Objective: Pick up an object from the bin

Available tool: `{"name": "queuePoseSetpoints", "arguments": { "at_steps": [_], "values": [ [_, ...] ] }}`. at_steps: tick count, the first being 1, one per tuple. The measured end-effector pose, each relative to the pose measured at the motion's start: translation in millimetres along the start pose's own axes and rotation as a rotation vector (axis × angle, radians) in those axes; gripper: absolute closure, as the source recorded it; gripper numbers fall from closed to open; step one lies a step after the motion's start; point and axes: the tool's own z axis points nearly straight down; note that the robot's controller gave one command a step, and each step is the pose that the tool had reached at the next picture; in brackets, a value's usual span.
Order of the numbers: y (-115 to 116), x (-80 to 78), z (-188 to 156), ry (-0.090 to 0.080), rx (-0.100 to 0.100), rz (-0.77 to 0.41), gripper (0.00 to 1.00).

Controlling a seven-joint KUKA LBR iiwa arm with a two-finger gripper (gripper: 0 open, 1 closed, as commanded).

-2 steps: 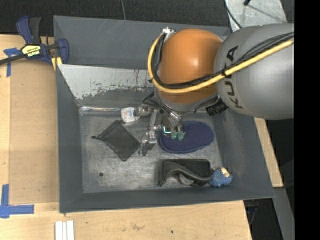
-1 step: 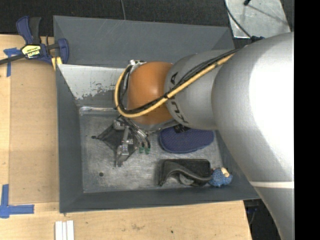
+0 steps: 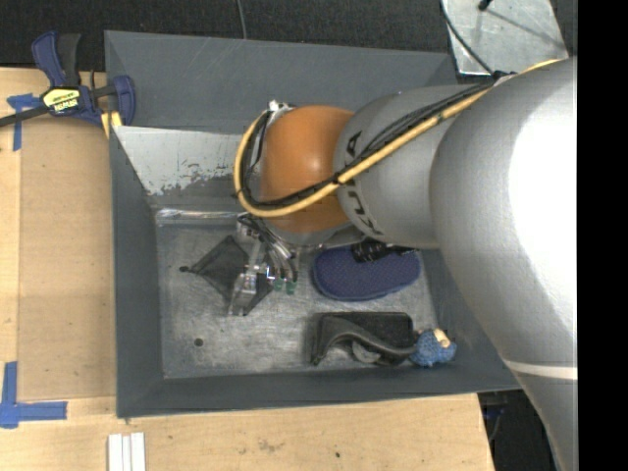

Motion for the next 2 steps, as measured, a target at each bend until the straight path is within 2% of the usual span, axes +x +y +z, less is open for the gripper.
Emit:
{"name": "queuePoseSetpoints", "arguments": {
  "at_steps": [1,2],
  "values": [
    [-12,-2.6,-12,-0.002,0.0,0.096,0.0],
    [-6,-15.2,28,0.001,-0.001,0.454,0.0]
  ]
}}
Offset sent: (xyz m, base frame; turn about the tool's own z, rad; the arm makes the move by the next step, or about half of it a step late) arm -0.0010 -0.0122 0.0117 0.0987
